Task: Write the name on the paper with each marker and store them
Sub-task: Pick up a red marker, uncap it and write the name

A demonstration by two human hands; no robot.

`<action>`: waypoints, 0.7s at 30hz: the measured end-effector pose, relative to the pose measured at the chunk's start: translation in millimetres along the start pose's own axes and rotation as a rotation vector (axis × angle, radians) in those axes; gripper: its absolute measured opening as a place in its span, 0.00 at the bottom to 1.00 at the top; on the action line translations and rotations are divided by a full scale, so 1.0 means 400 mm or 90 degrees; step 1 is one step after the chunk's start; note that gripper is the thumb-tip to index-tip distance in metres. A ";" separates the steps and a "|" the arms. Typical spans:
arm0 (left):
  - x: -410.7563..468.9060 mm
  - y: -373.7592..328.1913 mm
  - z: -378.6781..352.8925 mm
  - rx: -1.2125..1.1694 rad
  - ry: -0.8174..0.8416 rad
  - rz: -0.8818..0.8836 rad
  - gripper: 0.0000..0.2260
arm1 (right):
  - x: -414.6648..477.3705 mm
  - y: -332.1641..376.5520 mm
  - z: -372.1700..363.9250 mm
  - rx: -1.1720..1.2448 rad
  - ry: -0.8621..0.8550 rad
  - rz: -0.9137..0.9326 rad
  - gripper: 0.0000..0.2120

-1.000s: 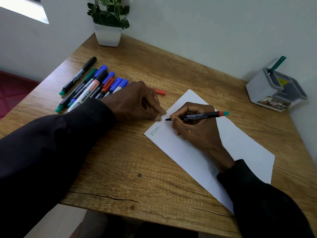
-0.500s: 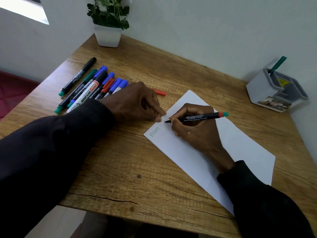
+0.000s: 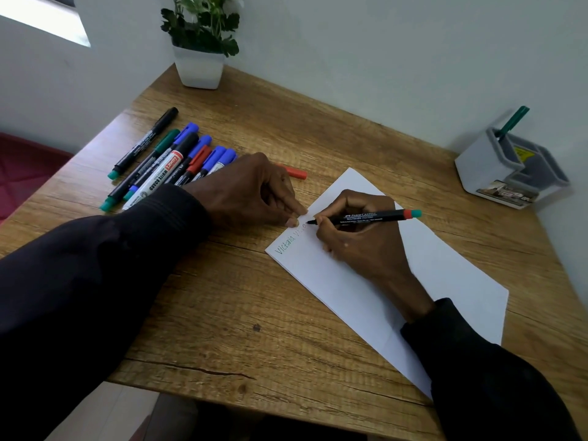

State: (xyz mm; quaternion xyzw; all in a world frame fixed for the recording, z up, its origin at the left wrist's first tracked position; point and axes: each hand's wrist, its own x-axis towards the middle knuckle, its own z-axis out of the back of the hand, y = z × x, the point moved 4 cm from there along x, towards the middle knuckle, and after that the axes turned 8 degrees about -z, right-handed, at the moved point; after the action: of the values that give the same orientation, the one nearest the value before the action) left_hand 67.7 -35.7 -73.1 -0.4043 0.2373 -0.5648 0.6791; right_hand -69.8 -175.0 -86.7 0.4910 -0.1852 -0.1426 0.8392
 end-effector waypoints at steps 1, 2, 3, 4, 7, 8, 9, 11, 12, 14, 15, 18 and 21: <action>0.000 0.000 -0.001 -0.001 0.000 0.002 0.11 | 0.000 0.001 0.002 0.002 -0.002 -0.001 0.04; 0.000 0.000 -0.001 0.000 0.000 0.001 0.11 | -0.001 0.001 0.002 0.002 -0.002 -0.002 0.05; 0.001 0.000 0.000 0.002 0.002 -0.001 0.11 | -0.002 0.001 0.002 0.002 -0.001 -0.004 0.05; 0.001 0.000 0.000 0.006 0.003 -0.003 0.11 | -0.003 0.001 0.001 0.003 0.000 -0.007 0.05; 0.000 0.001 0.001 0.012 0.008 -0.006 0.11 | -0.004 0.002 0.001 0.012 -0.005 -0.009 0.04; 0.000 0.000 0.001 0.011 0.008 -0.008 0.11 | -0.004 0.002 0.001 0.021 -0.006 -0.012 0.04; 0.000 0.000 0.001 0.010 0.008 -0.010 0.11 | -0.005 0.003 0.002 0.030 -0.006 -0.015 0.04; 0.000 -0.002 0.001 0.008 0.007 -0.011 0.12 | -0.005 0.003 0.004 0.037 -0.004 -0.020 0.04; 0.001 -0.002 0.001 0.007 0.006 -0.009 0.12 | -0.005 0.003 0.003 0.035 -0.004 -0.024 0.04; 0.002 -0.002 0.001 0.006 0.004 -0.008 0.12 | -0.004 0.003 0.003 0.027 -0.009 -0.038 0.05; 0.002 -0.001 0.001 0.006 0.003 -0.008 0.12 | -0.004 0.003 0.003 0.027 -0.013 -0.046 0.06; 0.001 -0.002 0.002 0.006 0.003 -0.009 0.12 | -0.005 0.007 0.004 0.037 -0.009 -0.038 0.05; 0.000 -0.001 0.001 0.007 0.004 -0.008 0.12 | -0.007 0.004 0.002 0.039 -0.002 -0.033 0.03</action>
State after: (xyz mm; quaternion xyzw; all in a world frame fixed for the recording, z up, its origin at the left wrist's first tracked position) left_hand 67.8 -35.7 -72.5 -0.4001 0.2340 -0.5718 0.6770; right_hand -72.6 -173.7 -85.4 0.5207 -0.1780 -0.1591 0.8197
